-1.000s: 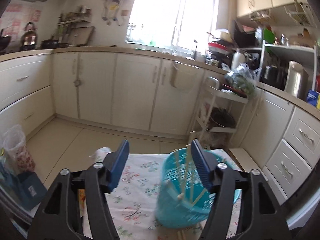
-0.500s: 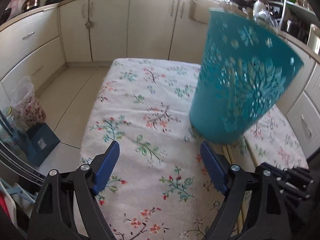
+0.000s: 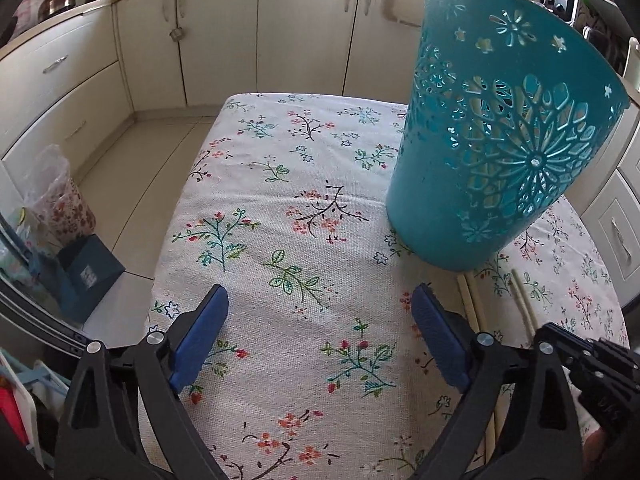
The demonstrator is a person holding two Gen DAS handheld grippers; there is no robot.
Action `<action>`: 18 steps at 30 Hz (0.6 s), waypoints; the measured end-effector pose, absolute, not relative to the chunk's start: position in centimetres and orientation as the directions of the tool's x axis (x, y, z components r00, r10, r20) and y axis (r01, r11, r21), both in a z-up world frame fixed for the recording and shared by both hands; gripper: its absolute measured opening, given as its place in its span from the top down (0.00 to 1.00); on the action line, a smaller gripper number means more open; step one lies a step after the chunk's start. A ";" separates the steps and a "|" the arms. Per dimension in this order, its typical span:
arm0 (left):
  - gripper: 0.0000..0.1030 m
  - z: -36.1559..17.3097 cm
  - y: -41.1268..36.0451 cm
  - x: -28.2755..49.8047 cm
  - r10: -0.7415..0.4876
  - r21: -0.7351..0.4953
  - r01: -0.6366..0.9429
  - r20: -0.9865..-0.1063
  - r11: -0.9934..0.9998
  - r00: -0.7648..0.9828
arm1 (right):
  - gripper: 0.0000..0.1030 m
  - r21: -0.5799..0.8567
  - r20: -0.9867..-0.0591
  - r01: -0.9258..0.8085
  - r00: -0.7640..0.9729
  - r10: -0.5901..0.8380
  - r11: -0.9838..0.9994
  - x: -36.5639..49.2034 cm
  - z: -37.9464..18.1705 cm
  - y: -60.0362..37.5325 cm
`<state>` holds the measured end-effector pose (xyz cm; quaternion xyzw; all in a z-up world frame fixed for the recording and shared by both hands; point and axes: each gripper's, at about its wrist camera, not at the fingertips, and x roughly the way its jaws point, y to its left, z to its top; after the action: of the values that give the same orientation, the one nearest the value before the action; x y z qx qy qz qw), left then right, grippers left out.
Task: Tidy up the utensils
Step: 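Return the left gripper to the table while the right gripper grasps and lifts a chopstick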
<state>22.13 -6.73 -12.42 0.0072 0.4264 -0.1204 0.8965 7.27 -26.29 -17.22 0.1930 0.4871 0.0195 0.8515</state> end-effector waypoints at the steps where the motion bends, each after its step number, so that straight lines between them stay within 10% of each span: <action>1: 0.14 -12.4 -6.8 22.1 -0.209 -0.088 0.223 -0.767 0.971 0.607 | 0.94 0.387 -0.806 0.159 0.537 0.249 0.908 7.0 -17.1 -26.6; 18: 0.12 -12.5 -7.2 22.2 -0.192 -0.061 0.231 -0.777 0.971 0.600 | 0.94 0.700 -0.423 -0.025 0.791 0.443 0.713 6.7 -7.4 -28.0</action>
<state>22.19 -7.20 -12.50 0.0228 0.4313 -0.1183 0.8941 6.75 -27.99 -7.39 0.3543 0.2948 0.1332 0.8774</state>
